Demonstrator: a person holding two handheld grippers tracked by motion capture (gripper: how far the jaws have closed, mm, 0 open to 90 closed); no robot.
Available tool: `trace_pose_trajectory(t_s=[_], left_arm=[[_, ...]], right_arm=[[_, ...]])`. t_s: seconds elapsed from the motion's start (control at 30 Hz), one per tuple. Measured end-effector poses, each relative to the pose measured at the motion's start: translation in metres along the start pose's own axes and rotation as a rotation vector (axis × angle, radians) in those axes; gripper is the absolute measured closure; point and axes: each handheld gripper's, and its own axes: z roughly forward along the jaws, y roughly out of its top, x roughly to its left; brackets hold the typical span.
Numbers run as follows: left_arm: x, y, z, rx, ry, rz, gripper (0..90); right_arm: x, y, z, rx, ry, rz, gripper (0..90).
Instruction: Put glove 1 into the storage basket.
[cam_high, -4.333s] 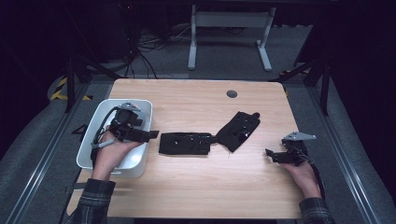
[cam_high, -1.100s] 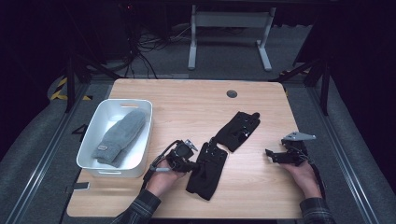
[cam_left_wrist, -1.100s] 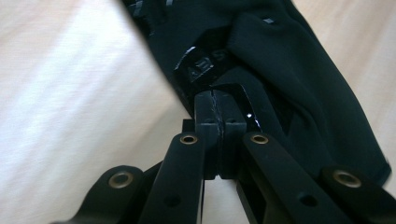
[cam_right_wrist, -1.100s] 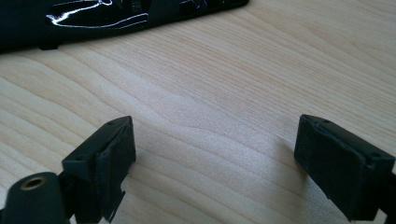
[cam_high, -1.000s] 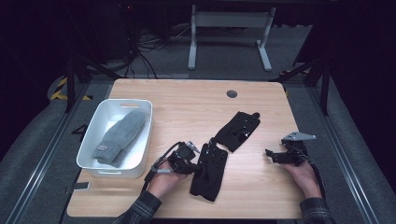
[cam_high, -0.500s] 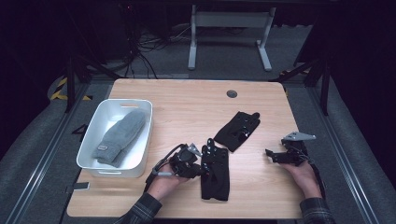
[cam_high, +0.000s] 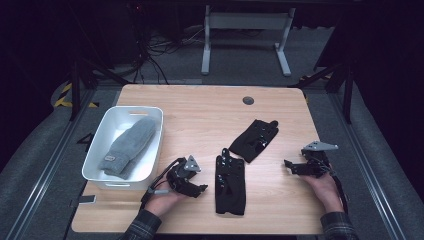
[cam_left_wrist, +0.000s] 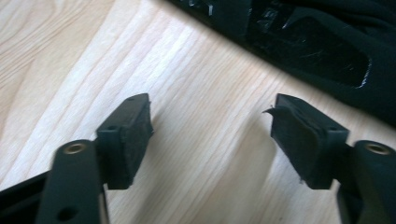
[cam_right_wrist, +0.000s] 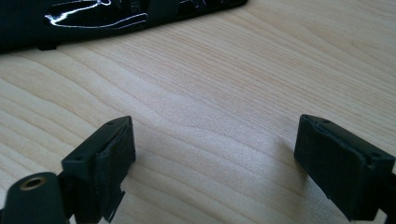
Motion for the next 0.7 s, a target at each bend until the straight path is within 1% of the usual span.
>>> trace_pose_trajectory(t_s=[0.03,0.1,0.17,0.23,0.3,0.33,0.37,0.43,0.47,0.5,0.53,0.57,0.6,0.67,0.7], left_arm=[[0.000,-0.003,0.000,-0.015,0.002,0.004,20.1],[0.000,-0.008,0.001,-0.046,0.008,0.023,17.1],[0.000,-0.012,0.001,-0.075,0.006,0.021,15.6],[0.001,-0.015,0.002,-0.095,0.007,0.026,14.8],[0.002,-0.016,0.002,-0.089,0.015,0.018,12.2],[0.002,-0.016,0.001,-0.087,0.020,0.011,11.6],[0.002,-0.016,0.001,-0.088,0.021,0.011,11.4],[0.002,-0.016,0.002,-0.084,0.026,0.005,10.7],[0.003,-0.016,0.002,-0.083,0.026,0.003,9.4],[0.003,-0.016,0.002,-0.083,0.027,0.001,9.0],[0.003,-0.015,0.002,-0.076,0.037,-0.007,8.3],[0.004,-0.015,0.002,-0.068,0.047,-0.015,5.7],[0.004,-0.015,0.003,-0.066,0.055,-0.021,3.8],[0.004,-0.014,0.004,-0.057,0.057,-0.039,0.5],[0.004,-0.014,0.003,-0.056,0.059,-0.038,0.0]], right_arm=[[0.000,0.000,0.000,0.000,-0.002,0.002,12.8],[0.002,0.000,-0.001,0.000,-0.005,-0.001,13.1],[0.002,0.000,-0.001,-0.004,-0.005,-0.006,15.1],[0.002,-0.001,-0.001,-0.005,-0.001,-0.003,16.2],[0.003,-0.001,-0.002,-0.010,0.004,-0.002,19.4],[0.005,0.000,-0.003,-0.007,0.011,-0.013,25.8],[0.006,0.001,-0.004,-0.004,0.015,-0.025,25.8],[0.008,0.003,-0.005,-0.004,0.021,-0.031,32.9],[0.011,0.005,-0.005,-0.010,0.047,-0.029,37.2],[0.012,0.007,-0.006,-0.013,0.063,-0.031,41.7],[0.015,0.010,-0.006,-0.015,0.079,-0.039,46.2],[0.020,0.014,-0.007,-0.021,0.107,-0.060,53.2],[0.023,0.017,-0.008,-0.029,0.125,-0.068,58.3],[0.028,0.022,-0.010,-0.041,0.151,-0.078,67.9],[0.031,0.026,-0.010,-0.047,0.167,-0.083,72.6]])
